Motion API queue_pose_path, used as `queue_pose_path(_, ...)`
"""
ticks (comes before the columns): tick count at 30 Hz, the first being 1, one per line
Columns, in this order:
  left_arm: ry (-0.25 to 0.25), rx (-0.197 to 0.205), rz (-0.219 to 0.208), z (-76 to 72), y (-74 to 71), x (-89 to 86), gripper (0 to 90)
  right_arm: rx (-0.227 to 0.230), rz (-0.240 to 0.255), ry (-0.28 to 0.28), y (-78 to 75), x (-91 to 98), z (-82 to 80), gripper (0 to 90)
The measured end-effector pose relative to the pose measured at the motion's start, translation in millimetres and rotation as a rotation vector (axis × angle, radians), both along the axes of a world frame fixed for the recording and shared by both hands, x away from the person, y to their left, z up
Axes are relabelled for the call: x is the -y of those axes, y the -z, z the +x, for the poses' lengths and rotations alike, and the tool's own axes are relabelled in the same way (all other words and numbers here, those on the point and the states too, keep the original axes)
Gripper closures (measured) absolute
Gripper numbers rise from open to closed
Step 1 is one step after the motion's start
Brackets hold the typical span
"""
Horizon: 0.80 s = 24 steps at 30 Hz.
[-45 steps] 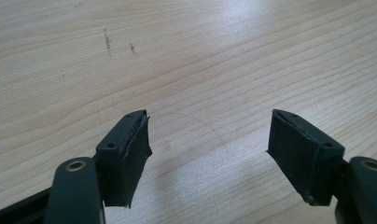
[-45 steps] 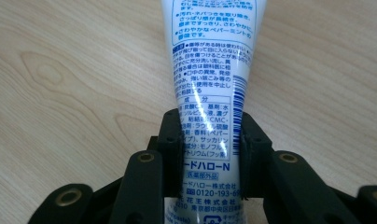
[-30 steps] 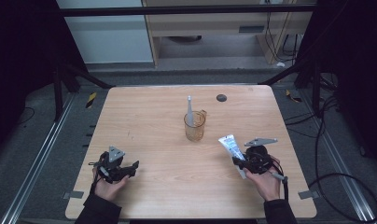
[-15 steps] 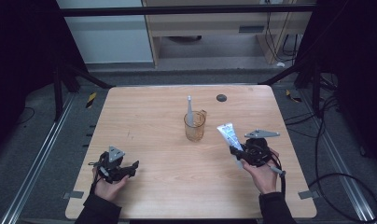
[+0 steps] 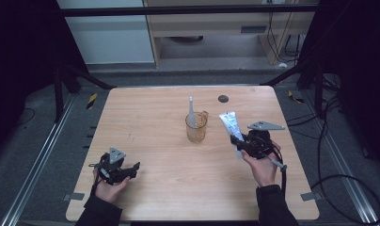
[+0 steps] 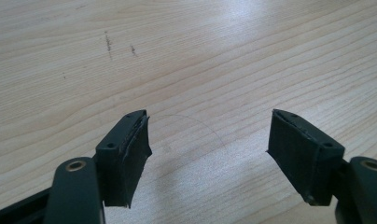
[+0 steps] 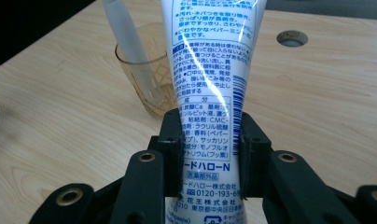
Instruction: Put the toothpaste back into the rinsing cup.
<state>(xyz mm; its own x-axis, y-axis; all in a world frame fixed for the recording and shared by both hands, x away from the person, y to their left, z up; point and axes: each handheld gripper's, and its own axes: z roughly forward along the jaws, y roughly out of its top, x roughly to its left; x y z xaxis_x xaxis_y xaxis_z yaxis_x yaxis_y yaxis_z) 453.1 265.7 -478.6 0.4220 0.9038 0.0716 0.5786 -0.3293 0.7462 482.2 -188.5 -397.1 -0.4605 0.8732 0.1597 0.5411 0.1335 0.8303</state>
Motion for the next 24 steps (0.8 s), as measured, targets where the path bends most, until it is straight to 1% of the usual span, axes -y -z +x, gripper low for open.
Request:
queue_pose_path(2, 0.001, 0.0, 0.0, 0.0, 0.0, 0.1, 28.3, 0.024, 0.011, 0.005, -2.4, -1.1, 3.1, 68.1)
queue_pose_path(3, 0.001, 0.0, 0.0, 0.0, 0.0, 0.1, 28.3, 0.027, 0.021, 0.01, -3.5, -2.2, 4.6, 68.1)
queue_pose_path(6, 0.0, 0.0, -0.001, 0.1, 0.0, -0.4, 28.3, 0.054, 0.045, 0.025, -5.5, -5.7, 9.2, 68.1)
queue_pose_path(7, 0.0, 0.0, -0.001, 0.1, 0.0, -0.4, 28.3, 0.054, 0.045, 0.025, -5.5, -5.7, 9.2, 68.1)
queue_pose_path(8, -0.001, -0.001, -0.001, 0.2, 0.0, -0.5, 28.3, 0.066, 0.057, 0.038, -6.1, -8.8, 12.9, 68.1)
queue_pose_path(10, -0.002, 0.0, -0.001, 0.2, 0.1, -0.6, 28.3, 0.072, 0.056, 0.041, -6.2, -10.3, 15.0, 68.1)
queue_pose_path(11, -0.002, -0.001, 0.0, 0.4, 0.2, -0.6, 28.3, 0.072, 0.06, 0.046, -6.4, -13.1, 19.7, 68.1)
queue_pose_path(15, -0.004, -0.003, 0.0, 0.7, 0.4, -0.9, 28.4, 0.089, 0.085, 0.058, -6.2, -17.4, 28.8, 68.1)
queue_pose_path(21, -0.01, 0.002, -0.003, 1.1, 0.2, -1.8, 28.4, 0.116, 0.117, 0.082, -2.7, -28.6, 45.4, 68.0)
queue_pose_path(22, -0.01, 0.002, -0.003, 1.1, 0.2, -1.8, 28.4, 0.116, 0.117, 0.082, -2.7, -28.6, 45.4, 68.0)
queue_pose_path(23, -0.011, 0.006, -0.005, 0.9, 0.0, -2.1, 28.4, 0.129, 0.137, 0.09, -2.6, -31.9, 51.7, 68.0)
queue_pose_path(24, -0.011, 0.006, -0.005, 0.9, 0.0, -2.1, 28.4, 0.135, 0.144, 0.092, -2.9, -33.1, 54.5, 68.0)
